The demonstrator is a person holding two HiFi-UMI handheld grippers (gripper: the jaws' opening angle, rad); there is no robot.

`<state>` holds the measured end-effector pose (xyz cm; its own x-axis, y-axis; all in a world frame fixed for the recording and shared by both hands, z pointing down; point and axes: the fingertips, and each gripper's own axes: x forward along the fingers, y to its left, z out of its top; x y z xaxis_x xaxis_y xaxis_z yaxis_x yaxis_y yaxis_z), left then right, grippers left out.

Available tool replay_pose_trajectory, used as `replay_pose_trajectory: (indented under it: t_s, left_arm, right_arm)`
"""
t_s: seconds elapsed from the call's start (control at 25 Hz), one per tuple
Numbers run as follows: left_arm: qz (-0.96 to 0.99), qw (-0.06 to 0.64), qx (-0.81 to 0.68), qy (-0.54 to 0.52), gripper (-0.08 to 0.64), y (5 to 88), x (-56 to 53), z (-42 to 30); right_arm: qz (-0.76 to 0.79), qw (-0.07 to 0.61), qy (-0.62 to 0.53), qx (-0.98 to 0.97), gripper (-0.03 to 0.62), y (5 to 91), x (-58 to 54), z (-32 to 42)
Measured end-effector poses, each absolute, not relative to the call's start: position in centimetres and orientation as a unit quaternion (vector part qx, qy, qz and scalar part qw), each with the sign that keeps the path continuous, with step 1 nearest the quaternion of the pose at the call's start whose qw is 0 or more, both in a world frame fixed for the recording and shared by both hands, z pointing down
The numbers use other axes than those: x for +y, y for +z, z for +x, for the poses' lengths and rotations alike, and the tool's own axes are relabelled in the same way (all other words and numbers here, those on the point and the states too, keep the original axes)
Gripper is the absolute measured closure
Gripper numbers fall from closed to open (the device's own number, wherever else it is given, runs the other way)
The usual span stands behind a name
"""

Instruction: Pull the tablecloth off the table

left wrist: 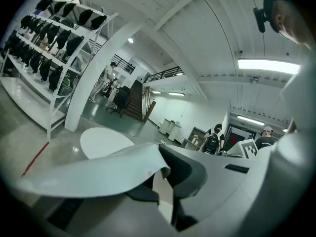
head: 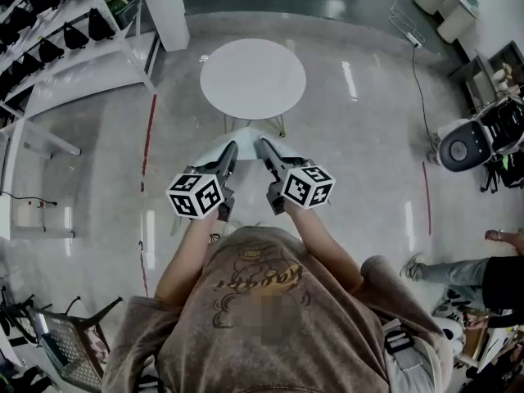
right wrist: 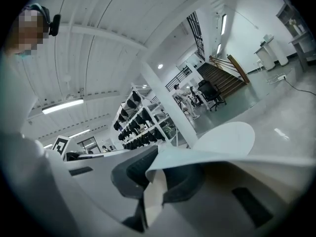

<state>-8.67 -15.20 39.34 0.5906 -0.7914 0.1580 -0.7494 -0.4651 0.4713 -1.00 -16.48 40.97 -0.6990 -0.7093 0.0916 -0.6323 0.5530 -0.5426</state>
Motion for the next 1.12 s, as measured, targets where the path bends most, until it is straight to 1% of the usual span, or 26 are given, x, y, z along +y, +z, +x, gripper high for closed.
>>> replay_pose_trajectory:
  t_s: [0.48, 1.12]
  left_arm:
    - [0.853, 0.268, -0.445, -0.046, 0.538, 40.8, -15.7, -8.6]
    - [0.862, 0.266, -0.431, -0.031, 0.538, 40.8, -16.4, -8.1]
  right_arm:
    - [-0.396, 0.065, -0.289, 0.869, 0.565, 42.3, -16.8, -0.8]
    - [-0.402, 0.075, -0.292, 0.865, 0.571, 42.5, -17.3, -0.4]
